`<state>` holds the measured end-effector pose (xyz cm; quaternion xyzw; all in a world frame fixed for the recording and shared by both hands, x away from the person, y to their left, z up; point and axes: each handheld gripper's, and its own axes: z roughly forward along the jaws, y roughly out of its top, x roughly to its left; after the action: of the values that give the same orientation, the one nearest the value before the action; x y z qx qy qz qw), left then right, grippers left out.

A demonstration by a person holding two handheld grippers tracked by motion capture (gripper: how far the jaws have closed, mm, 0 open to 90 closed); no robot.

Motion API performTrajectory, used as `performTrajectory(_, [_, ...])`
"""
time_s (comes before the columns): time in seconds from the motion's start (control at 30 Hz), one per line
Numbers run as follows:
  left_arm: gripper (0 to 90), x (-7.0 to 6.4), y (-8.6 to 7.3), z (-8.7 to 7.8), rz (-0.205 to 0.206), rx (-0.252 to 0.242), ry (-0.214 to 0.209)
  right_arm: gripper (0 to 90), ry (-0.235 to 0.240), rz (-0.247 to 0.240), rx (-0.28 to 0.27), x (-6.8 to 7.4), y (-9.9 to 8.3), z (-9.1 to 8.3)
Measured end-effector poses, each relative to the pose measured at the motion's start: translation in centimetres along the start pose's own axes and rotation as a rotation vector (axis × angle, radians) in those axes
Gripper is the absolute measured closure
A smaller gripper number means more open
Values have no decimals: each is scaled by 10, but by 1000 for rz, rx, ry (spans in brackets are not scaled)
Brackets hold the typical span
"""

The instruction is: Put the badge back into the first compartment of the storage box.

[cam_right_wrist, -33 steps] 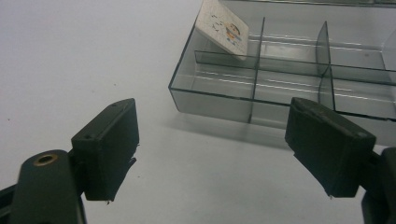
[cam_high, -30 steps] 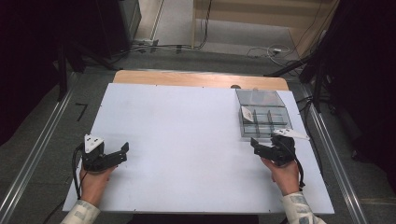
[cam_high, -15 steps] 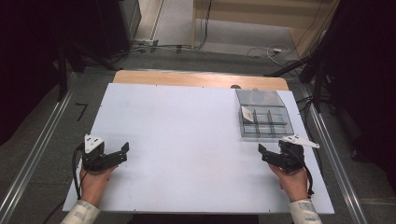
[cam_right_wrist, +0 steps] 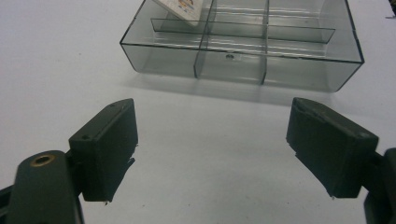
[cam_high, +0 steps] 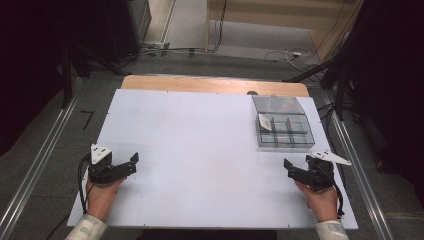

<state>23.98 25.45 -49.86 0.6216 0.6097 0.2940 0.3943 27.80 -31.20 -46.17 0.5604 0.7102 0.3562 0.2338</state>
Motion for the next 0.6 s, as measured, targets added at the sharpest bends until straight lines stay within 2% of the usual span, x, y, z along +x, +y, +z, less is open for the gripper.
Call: performTrajectory(0.6, [70,-1,0,0,2,-2,-2,150,-25,22,3,-16,-15,-16])
